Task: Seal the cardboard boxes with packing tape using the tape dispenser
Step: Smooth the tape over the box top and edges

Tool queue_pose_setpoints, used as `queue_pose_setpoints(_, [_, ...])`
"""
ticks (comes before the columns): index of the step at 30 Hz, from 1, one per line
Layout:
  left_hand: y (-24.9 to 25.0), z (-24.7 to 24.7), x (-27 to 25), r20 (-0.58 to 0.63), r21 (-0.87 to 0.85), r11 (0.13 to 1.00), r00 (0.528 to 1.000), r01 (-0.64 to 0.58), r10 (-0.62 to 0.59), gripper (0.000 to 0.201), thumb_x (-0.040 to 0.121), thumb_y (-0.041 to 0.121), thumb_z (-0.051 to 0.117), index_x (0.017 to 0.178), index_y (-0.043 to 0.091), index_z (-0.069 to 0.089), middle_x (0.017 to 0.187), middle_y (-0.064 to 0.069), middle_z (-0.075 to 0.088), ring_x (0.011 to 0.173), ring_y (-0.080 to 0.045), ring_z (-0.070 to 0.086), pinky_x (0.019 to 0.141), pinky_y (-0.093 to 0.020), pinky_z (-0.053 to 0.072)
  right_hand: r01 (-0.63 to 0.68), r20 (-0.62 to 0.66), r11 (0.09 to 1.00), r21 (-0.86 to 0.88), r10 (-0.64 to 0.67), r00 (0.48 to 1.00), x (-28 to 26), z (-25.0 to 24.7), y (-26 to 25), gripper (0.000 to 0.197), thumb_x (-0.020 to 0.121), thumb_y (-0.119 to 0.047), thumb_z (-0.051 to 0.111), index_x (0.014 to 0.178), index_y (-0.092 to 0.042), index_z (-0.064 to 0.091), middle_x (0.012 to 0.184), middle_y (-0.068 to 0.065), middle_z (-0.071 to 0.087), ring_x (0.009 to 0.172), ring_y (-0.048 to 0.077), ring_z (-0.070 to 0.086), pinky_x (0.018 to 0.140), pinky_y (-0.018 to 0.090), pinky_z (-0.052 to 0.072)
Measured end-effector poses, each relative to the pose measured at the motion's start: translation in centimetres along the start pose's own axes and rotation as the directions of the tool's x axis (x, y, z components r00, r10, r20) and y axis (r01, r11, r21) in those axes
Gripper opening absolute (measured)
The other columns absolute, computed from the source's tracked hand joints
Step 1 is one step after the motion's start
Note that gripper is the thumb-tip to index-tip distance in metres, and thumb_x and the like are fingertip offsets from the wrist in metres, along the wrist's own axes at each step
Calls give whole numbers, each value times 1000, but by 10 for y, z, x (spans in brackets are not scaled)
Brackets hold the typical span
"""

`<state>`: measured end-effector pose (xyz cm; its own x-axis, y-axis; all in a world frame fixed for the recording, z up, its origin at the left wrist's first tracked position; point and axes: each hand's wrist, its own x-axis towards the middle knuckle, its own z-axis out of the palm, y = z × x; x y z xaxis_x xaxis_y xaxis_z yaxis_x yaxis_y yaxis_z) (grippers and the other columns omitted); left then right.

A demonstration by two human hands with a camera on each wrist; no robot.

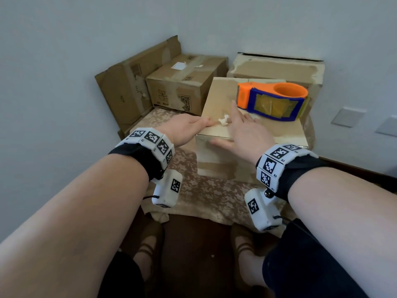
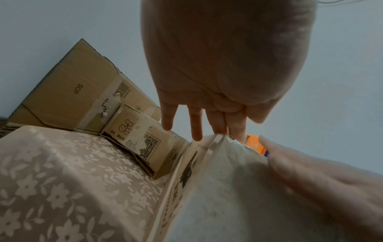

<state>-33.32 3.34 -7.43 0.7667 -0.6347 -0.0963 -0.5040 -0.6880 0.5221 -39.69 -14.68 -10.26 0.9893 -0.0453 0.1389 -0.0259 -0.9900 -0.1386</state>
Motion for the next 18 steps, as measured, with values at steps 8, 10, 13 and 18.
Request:
queue_pose_setpoints(8, [-3,2,1,17,-47,999,1000,13,-12,50,103,43,19,133,27,55,147,2,44,137,-14,35,113,-26,18,-106,-32,988,-113,103,994,4,12,-23,115,71,-85,35,153,-12,0,149,19,33,132,40,34,108,52,27])
queue_pose_setpoints(10, [-4,3,1,24,-30,999,1000,14,-13,51,103,44,17,134,29,53,148,2,42,138,-15,34,113,-27,17,-116,-29,985,-126,113,993,5,12,-25,120,68,-85,45,152,-13,-1,146,21,37,131,40,36,107,54,28])
queue_pose_setpoints(13, [-6,3,2,26,-18,1000,999,20,-20,52,102,49,14,134,34,52,149,2,41,138,-17,34,114,-30,18,-118,-26,985,-129,115,993,6,10,-25,125,64,-88,47,153,-15,-3,143,21,39,129,40,38,106,55,30])
queue_pose_setpoints(18, [-6,2,2,38,-66,998,999,21,-18,54,102,49,13,134,32,53,149,0,41,139,-18,33,114,-31,17,-180,-41,981,-77,178,983,9,6,-34,123,58,-96,20,153,-21,0,143,23,39,128,44,39,104,60,28])
